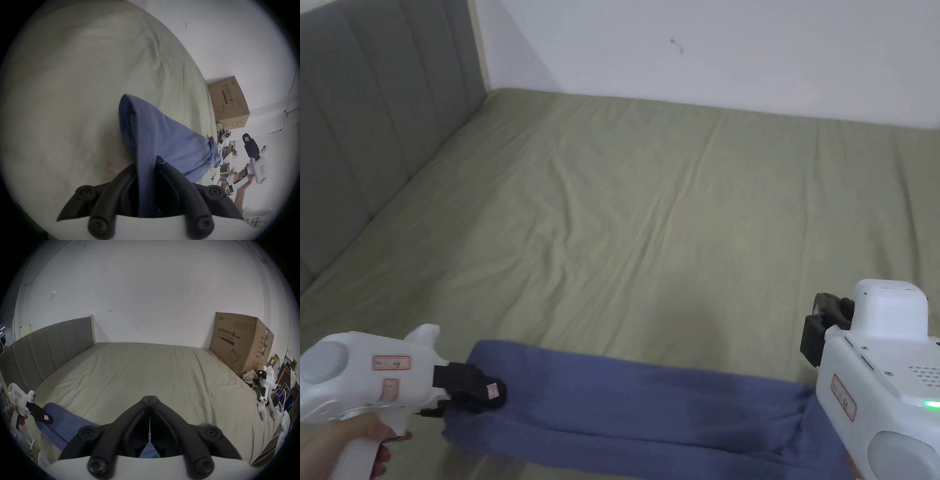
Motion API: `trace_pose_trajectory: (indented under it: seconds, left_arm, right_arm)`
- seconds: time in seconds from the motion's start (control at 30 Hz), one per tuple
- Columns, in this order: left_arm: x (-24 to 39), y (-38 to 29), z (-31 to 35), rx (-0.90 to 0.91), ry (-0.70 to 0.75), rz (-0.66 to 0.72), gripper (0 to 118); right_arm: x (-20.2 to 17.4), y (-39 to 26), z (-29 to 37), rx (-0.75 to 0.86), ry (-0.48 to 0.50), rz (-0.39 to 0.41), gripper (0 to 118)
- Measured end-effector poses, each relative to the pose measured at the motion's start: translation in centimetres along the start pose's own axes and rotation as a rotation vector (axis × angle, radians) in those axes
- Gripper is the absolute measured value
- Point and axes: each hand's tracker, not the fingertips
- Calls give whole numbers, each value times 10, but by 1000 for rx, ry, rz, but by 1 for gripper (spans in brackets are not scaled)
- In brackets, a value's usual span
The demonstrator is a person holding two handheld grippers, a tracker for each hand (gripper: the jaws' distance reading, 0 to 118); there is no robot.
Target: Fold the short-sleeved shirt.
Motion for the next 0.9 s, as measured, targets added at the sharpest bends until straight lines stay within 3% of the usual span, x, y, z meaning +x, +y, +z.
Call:
trace_pose_trajectory:
  seconds: [0.17, 0.5, 0.67, 0.8, 0.9]
  left_arm:
    - [10, -4, 15, 28, 35, -2, 7]
    - [147, -4, 35, 106, 148, -283, 7]
    - [224, -26, -1, 90, 113, -411, 7]
    - [260, -40, -60, -10, 14, -416, 7]
    - [278, -54, -111, -98, 60, -461, 8]
  right_arm:
    - [13, -5, 4, -13, -6, -21, 2]
    - [56, -12, 17, -7, -43, -110, 2]
    - [80, -14, 21, 6, -89, -136, 2]
    - [101, -16, 25, 14, -113, -174, 2]
    - [114, -19, 29, 19, -142, -175, 2]
